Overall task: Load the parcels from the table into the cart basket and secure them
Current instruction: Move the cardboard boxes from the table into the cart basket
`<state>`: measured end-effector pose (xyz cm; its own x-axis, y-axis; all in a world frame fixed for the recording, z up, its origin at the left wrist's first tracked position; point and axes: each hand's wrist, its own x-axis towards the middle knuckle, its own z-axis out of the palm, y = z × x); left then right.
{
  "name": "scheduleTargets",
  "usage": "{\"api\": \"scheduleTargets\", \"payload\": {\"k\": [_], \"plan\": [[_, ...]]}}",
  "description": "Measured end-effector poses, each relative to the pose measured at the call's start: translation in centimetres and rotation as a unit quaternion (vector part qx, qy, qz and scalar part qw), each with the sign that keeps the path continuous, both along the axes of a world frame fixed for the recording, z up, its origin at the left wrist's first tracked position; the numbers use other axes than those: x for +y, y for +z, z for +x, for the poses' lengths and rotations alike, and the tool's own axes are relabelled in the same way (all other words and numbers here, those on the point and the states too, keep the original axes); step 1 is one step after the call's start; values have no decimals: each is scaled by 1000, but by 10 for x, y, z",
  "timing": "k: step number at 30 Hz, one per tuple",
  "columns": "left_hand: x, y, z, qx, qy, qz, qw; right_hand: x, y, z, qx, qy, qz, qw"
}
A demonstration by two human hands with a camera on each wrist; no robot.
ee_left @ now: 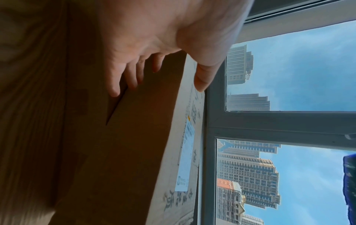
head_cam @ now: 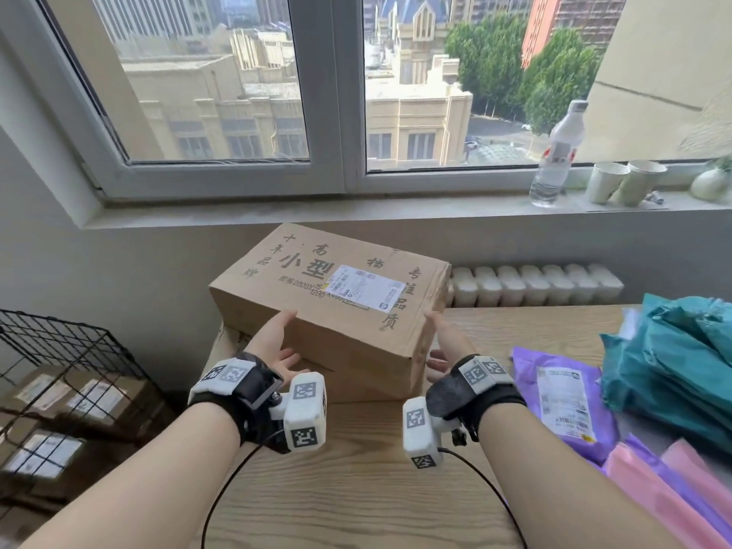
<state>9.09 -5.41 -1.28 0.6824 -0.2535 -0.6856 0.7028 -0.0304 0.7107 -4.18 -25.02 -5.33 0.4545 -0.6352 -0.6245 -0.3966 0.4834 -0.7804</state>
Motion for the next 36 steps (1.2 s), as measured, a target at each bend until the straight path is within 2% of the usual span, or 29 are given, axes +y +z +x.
{"api": "scheduleTargets", "payload": {"k": [6, 10, 12, 16, 18, 26, 30, 36], "plan": [[-3, -3, 7, 26, 23, -21, 999, -14, -22, 21, 1, 8, 0, 1000], [-7, -6, 11, 24, 26, -20, 999, -46, -66, 40, 5, 3, -5, 1000], [-8, -7, 11, 28, 33, -13, 999, -55, -75, 45, -11, -8, 2, 1000], [-10, -6, 14, 53, 42, -22, 997, -27, -16, 33, -16, -27, 24, 999], [-10, -8, 18, 59, 48, -27, 997, -21, 0, 32, -26, -24, 32, 999], [-9, -15, 23, 57, 52, -73, 994, -14, 21, 22, -56, 15, 33, 998], [5, -11, 26, 19, 55, -89, 994, -10, 37, 20, -79, 35, 60, 994], [36, -5, 40, 12, 70, -141, 987, 7, 45, 32, -112, 34, 85, 989]]}}
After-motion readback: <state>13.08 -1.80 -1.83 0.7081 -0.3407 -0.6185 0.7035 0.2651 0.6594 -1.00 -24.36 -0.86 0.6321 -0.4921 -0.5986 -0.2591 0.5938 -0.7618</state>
